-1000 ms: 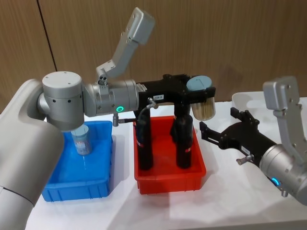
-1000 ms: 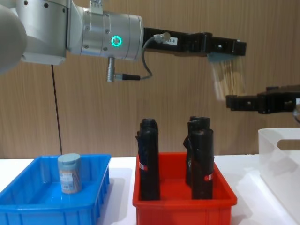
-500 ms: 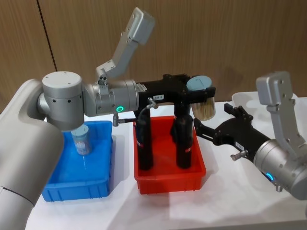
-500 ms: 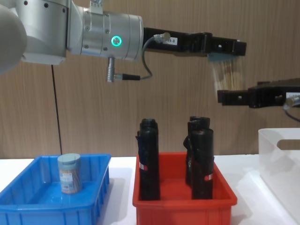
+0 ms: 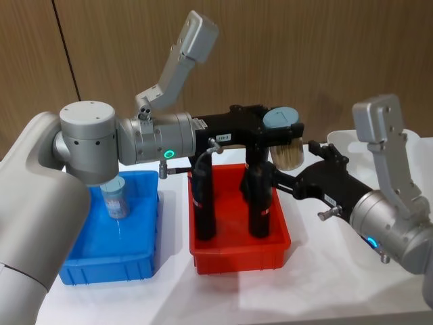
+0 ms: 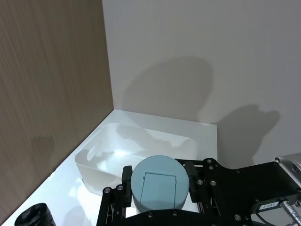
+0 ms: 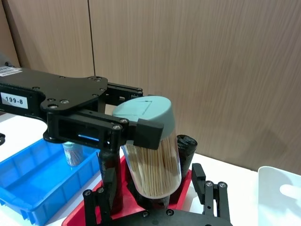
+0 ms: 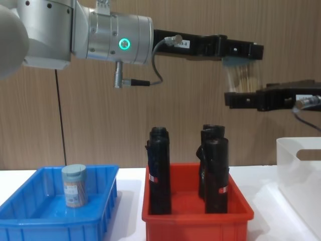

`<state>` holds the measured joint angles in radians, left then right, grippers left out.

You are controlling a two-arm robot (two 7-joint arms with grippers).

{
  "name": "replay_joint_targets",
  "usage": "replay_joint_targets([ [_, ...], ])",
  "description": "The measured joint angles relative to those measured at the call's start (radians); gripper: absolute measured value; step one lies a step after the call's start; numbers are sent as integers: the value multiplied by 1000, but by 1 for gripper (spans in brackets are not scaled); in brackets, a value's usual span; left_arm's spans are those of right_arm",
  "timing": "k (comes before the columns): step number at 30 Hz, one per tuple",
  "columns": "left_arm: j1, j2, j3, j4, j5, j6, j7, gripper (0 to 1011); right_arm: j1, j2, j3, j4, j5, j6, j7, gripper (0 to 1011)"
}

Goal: Pick the cotton swabs from the blue box and place them into the white box.

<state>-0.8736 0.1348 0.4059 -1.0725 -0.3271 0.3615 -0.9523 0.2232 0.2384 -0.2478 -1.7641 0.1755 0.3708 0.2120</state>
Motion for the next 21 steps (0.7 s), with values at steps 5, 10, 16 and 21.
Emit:
replay_joint_targets([
  [5, 0, 0, 0, 0, 0, 0, 0, 671, 15, -9, -2, 16, -6, -7, 3, 1002],
  [10, 0, 0, 0, 0, 0, 0, 0, 671, 25, -16, -4, 28, -7, -14, 6, 994],
  [16, 0, 0, 0, 0, 0, 0, 0, 671, 35, -23, -5, 42, -7, -24, 7, 862],
  [21, 0, 0, 0, 0, 0, 0, 0, 671, 40, -27, -5, 49, -4, -33, 7, 732],
])
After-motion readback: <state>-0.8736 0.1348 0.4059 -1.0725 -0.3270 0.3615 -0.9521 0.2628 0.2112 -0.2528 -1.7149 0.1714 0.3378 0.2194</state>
